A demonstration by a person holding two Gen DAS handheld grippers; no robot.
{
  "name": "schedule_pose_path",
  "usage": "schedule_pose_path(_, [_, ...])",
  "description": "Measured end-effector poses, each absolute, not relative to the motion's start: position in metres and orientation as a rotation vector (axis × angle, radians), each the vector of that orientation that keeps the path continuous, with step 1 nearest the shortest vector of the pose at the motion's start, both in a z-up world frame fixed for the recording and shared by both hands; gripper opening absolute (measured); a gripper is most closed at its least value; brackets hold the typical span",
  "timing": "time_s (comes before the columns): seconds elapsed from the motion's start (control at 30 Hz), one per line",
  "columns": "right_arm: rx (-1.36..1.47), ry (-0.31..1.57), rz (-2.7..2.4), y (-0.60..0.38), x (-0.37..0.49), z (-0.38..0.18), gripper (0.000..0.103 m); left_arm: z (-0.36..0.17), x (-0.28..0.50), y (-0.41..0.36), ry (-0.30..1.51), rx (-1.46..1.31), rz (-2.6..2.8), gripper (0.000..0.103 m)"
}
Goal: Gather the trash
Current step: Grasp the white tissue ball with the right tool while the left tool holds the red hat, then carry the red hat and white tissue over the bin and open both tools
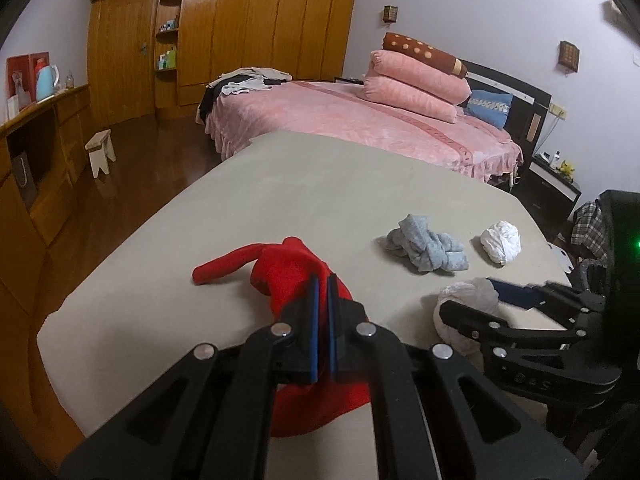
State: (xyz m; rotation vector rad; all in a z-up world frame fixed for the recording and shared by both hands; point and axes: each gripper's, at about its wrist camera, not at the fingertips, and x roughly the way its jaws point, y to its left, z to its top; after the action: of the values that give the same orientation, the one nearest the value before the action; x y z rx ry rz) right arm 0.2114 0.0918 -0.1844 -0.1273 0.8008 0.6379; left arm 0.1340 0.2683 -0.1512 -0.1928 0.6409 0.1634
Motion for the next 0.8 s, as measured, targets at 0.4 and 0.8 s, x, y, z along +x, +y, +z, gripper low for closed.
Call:
schedule_pose_path(0.4, [-0.074,0.685,0.585,0.045,0.200,-0.139,0.035,-0.121,0.139,0.231,0.587,-0.177,0.080,0.003])
schedule_pose_path(0.8, [-0.014,0.568,0.410,-0.064,0.192,-0.079,0.035,-0.073,0.152,0.130,0.500,-0.134,-0.137,0.003])
